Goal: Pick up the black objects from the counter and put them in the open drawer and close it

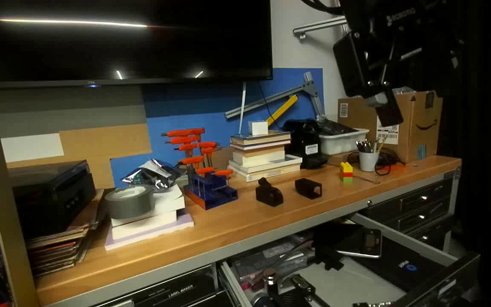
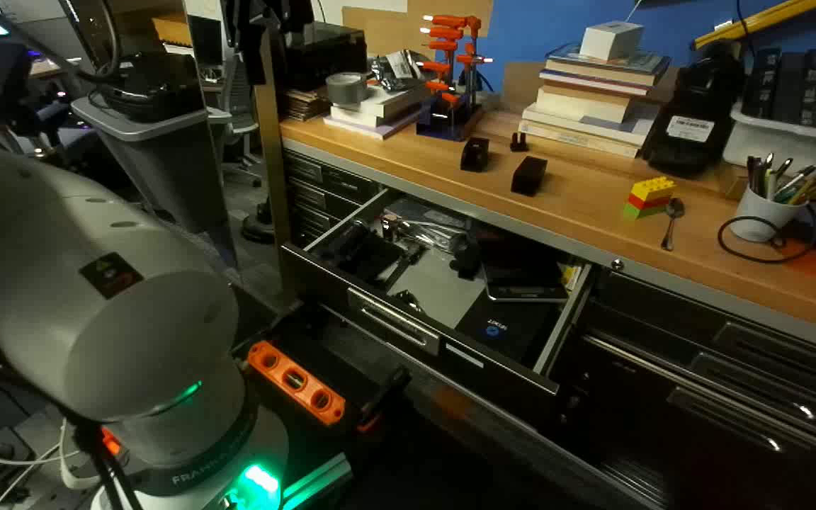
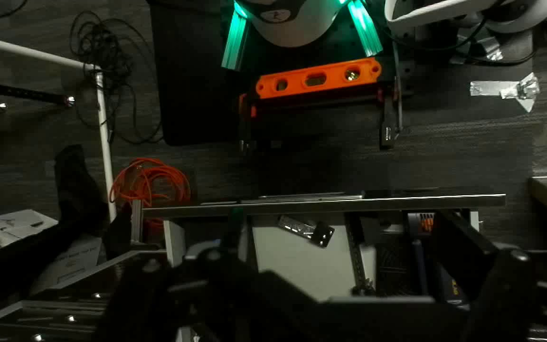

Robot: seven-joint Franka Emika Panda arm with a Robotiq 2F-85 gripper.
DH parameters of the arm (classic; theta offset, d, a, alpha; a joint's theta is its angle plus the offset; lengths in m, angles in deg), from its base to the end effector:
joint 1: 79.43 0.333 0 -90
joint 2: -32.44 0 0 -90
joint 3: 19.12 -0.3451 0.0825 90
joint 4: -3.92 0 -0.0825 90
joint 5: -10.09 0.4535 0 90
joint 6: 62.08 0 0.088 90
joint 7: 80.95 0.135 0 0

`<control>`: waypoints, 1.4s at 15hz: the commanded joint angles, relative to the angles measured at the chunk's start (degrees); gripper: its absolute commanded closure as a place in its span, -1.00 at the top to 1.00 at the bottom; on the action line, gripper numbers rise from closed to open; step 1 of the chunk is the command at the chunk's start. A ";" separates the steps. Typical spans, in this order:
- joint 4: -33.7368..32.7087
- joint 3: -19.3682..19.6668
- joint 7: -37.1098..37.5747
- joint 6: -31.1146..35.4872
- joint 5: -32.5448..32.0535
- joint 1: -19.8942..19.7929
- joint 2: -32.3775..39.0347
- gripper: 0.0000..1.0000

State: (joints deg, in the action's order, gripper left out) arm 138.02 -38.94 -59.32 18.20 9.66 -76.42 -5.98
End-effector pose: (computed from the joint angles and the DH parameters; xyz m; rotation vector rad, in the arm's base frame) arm 0.3323 0.1551 0.5235 2.8174 -0.1155 -0.2902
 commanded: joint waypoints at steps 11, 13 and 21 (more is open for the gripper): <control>2.02 1.33 0.21 8.48 -3.41 0.73 2.83 1.00; 2.86 1.94 0.90 15.48 -4.20 0.34 5.16 1.00; -1.16 7.05 -0.37 37.80 -4.69 -1.43 20.29 1.00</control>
State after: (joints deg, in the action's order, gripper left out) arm 140.49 -33.81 -59.05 51.41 5.85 -77.54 8.69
